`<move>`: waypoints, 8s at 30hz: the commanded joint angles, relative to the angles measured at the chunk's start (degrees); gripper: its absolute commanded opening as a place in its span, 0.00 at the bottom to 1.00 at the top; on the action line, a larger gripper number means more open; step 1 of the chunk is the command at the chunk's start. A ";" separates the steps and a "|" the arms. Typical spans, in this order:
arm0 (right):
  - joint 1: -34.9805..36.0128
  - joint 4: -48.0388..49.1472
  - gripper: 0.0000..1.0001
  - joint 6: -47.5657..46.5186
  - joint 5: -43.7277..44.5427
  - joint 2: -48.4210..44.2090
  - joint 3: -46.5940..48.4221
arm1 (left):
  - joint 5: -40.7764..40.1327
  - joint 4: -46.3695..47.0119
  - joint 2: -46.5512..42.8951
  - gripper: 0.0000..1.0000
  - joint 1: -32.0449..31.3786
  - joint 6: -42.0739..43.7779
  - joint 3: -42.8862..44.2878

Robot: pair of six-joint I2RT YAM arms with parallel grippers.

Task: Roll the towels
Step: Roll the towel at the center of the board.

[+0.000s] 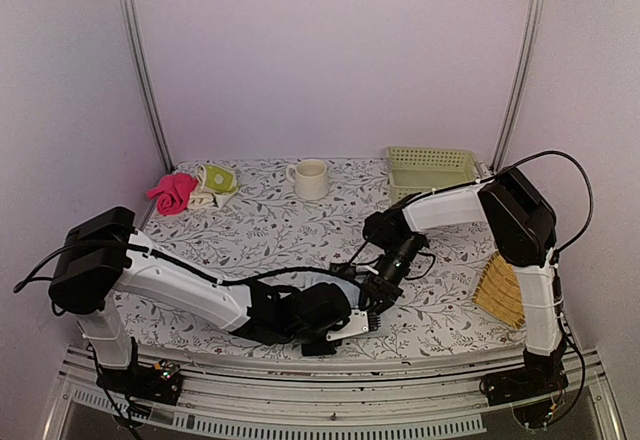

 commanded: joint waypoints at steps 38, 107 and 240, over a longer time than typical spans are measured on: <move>-9.80 12.39 0.45 10.47 15.43 -35.34 0.50 | 42.83 -17.24 12.37 0.16 13.46 -23.22 13.89; 4.25 -0.81 0.07 0.75 15.78 2.93 -3.97 | -19.13 7.30 -1.80 0.48 -11.18 -1.35 -3.89; -8.65 -1.10 0.48 1.05 10.68 -34.59 -6.22 | 15.00 -17.46 6.02 0.18 3.21 -9.91 8.26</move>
